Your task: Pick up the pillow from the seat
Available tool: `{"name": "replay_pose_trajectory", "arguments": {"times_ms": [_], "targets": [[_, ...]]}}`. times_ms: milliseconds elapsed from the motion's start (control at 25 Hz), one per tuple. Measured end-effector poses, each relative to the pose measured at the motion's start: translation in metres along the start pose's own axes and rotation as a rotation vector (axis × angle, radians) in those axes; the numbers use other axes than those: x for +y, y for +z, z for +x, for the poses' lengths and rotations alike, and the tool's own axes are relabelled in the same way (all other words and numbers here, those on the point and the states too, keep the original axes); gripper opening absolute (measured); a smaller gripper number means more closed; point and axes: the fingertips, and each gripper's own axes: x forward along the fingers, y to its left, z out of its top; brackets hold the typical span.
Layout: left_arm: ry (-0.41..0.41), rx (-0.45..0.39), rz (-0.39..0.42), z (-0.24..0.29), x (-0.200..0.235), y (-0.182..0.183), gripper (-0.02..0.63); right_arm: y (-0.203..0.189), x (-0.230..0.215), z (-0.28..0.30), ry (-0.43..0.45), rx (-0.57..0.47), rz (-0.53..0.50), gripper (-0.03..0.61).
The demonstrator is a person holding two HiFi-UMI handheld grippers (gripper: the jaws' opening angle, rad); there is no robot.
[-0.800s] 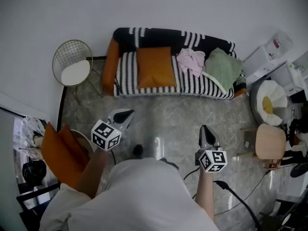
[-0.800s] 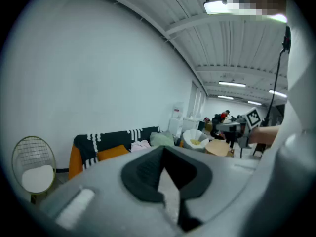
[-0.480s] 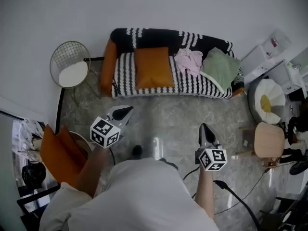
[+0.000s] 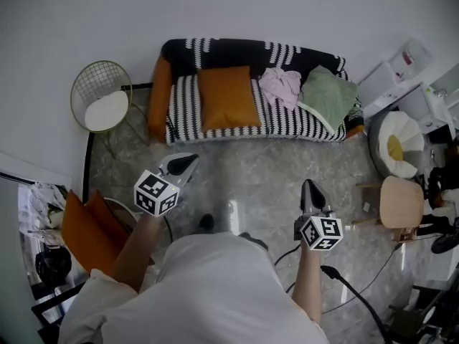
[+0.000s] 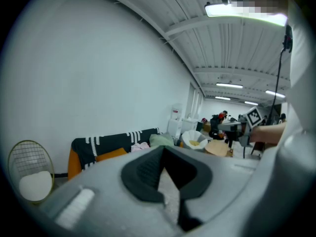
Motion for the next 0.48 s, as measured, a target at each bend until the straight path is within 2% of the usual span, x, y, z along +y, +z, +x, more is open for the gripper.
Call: {"name": "replay_pose_trajectory", "arguments": {"times_ms": [480], "targets": [[-0.003, 0.010, 0.030, -0.002, 0.062, 0.004, -0.002, 0.010, 0.027, 0.046, -0.051, -0.002, -0.011, 0.005]]}}
